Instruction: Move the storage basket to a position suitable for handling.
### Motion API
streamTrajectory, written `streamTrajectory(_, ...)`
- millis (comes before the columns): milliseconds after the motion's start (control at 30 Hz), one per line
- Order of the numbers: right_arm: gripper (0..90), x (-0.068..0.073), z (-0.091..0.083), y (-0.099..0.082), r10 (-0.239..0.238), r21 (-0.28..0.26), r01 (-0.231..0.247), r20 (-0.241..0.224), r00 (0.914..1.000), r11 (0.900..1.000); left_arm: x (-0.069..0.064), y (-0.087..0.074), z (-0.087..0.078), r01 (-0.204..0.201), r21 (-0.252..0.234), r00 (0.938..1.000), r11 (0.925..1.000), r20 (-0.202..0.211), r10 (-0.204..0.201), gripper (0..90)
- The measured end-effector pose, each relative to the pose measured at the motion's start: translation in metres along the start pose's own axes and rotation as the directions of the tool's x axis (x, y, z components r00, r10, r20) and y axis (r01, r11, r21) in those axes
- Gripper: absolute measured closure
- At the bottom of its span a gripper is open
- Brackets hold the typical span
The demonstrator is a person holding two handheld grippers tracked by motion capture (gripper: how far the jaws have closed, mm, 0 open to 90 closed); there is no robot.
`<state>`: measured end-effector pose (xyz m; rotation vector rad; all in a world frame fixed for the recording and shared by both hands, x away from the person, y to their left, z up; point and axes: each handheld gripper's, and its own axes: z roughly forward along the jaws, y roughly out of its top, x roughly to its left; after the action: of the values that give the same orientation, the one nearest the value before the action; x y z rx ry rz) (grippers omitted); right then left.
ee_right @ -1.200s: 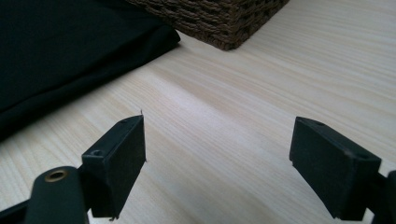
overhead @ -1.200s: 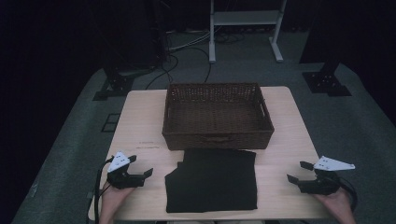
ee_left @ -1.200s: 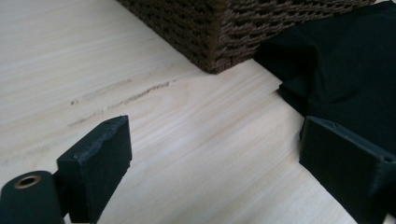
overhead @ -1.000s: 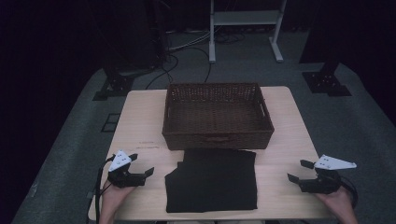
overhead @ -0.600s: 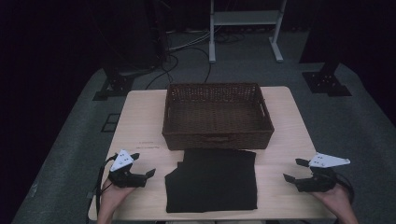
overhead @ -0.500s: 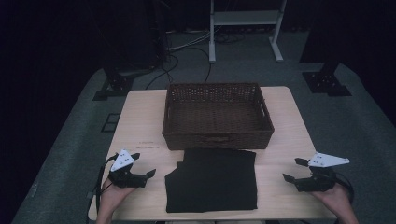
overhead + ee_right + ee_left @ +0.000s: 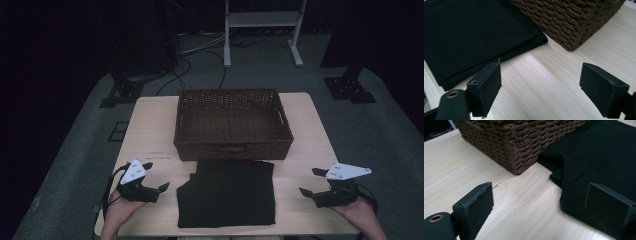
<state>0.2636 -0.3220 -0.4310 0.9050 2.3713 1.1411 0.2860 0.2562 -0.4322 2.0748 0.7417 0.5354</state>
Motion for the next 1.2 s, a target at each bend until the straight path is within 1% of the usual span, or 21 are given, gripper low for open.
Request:
streamTrajectory(67,16.8,0.001,0.000,0.003,-0.004,0.000,0.004,-0.007,1.0000,1.0000,-0.002,0.003,0.000,-0.004,-0.004,0.9999,1.0000,0.010,0.004,7.2)
streamTrajectory(100,16.7,0.002,0.000,0.005,-0.009,-0.002,0.009,-0.014,0.9999,1.0000,-0.003,0.004,-0.001,-0.013,-0.003,0.9998,0.9999,0.014,0.013,7.2)
streamTrajectory(133,16.7,0.004,0.000,0.010,-0.022,-0.001,0.022,-0.022,0.9995,0.9998,-0.005,0.007,0.000,-0.017,-0.003,0.9996,0.9998,0.021,0.017,7.2)
streamTrajectory(267,16.6,0.007,0.000,0.017,-0.037,0.001,0.037,-0.035,0.9987,0.9993,-0.007,0.012,0.000,-0.032,-0.006,0.9991,0.9995,0.029,0.033,7.2)
streamTrajectory(333,16.5,0.008,0.001,0.022,-0.059,0.007,0.059,-0.046,0.9972,0.9982,-0.010,0.015,0.001,-0.042,-0.003,0.9985,0.9991,0.035,0.042,7.1)
streamTrajectory(400,16.5,0.010,0.002,0.025,-0.068,0.011,0.069,-0.054,0.9962,0.9976,-0.013,0.020,0.003,-0.055,0.001,0.9976,0.9985,0.044,0.054,7.1)
streamTrajectory(467,16.5,0.011,0.003,0.029,-0.080,0.014,0.081,-0.063,0.9948,0.9966,-0.015,0.023,0.005,-0.059,0.005,0.9970,0.9982,0.049,0.059,5.5)
streamTrajectory(500,16.5,0.012,0.003,0.030,-0.082,0.015,0.083,-0.067,0.9944,0.9964,-0.015,0.023,0.005,-0.059,0.005,0.9970,0.9982,0.049,0.059,5.5)
streamTrajectory(533,16.5,0.013,0.004,0.032,-0.085,0.017,0.087,-0.073,0.9937,0.9961,-0.017,0.025,0.006,-0.070,0.007,0.9959,0.9975,0.058,0.069,5.5)
streamTrajectory(633,16.5,0.015,0.006,0.034,-0.093,0.019,0.095,-0.078,0.9925,0.9953,-0.019,0.029,0.006,-0.073,0.005,0.9954,0.9973,0.063,0.073,5.5)
streamTrajectory(733,16.2,0.018,0.009,0.040,-0.111,0.033,0.114,-0.094,0.9894,0.9929,-0.020,0.032,0.007,-0.088,0.007,0.9937,0.9961,0.069,0.088,4.3)
streamTrajectory(767,16.2,0.018,0.009,0.040,-0.111,0.033,0.114,-0.094,0.9894,0.9929,-0.022,0.034,0.007,-0.089,0.010,0.9937,0.9960,0.069,0.088,4.3)
streamTrajectory(800,16.2,0.020,0.011,0.043,-0.120,0.040,0.125,-0.103,0.9874,0.9914,-0.023,0.036,0.008,-0.098,0.014,0.9925,0.9951,0.076,0.096,3.9)
streamTrajectory(833,16.2,0.020,0.011,0.043,-0.120,0.040,0.125,-0.103,0.9874,0.9914,-0.023,0.036,0.008,-0.098,0.014,0.9925,0.9951,0.076,0.096,3.8)
streamTrajectory(900,16.0,0.022,0.013,0.048,-0.139,0.045,0.144,-0.109,0.9844,0.9885,-0.025,0.038,0.009,-0.103,0.017,0.9917,0.9946,0.079,0.101,2.9)
streamTrajectory(967,16.0,0.023,0.014,0.051,-0.144,0.046,0.150,-0.115,0.9828,0.9876,-0.026,0.040,0.010,-0.103,0.017,0.9909,0.9945,0.088,0.101,2.8)
streamTrajectory(1033,16.0,0.023,0.014,0.053,-0.147,0.049,0.153,-0.119,0.9820,0.9870,-0.027,0.042,0.011,-0.114,0.027,0.9892,0.9932,0.096,0.111,2.5)
streamTrajectory(1100,15.9,0.025,0.015,0.056,-0.153,0.053,0.161,-0.127,0.9800,0.9856,-0.028,0.045,0.012,-0.124,0.034,0.9875,0.9917,0.103,0.120,2.4)
streamTrajectory(1133,15.9,0.025,0.016,0.059,-0.163,0.057,0.171,-0.131,0.9779,0.9836,-0.029,0.046,0.013,-0.128,0.035,0.9866,0.9912,0.107,0.124,2.4)
streamTrajectory(1167,15.8,0.026,0.017,0.060,-0.165,0.058,0.174,-0.133,0.9772,0.9830,-0.030,0.047,0.014,-0.127,0.036,0.9863,0.9913,0.110,0.122,2.3)
streamTrajectory(1200,15.7,0.027,0.018,0.062,-0.169,0.061,0.179,-0.137,0.9760,0.9820,-0.030,0.049,0.014,-0.139,0.038,0.9844,0.9895,0.114,0.134,2.3)
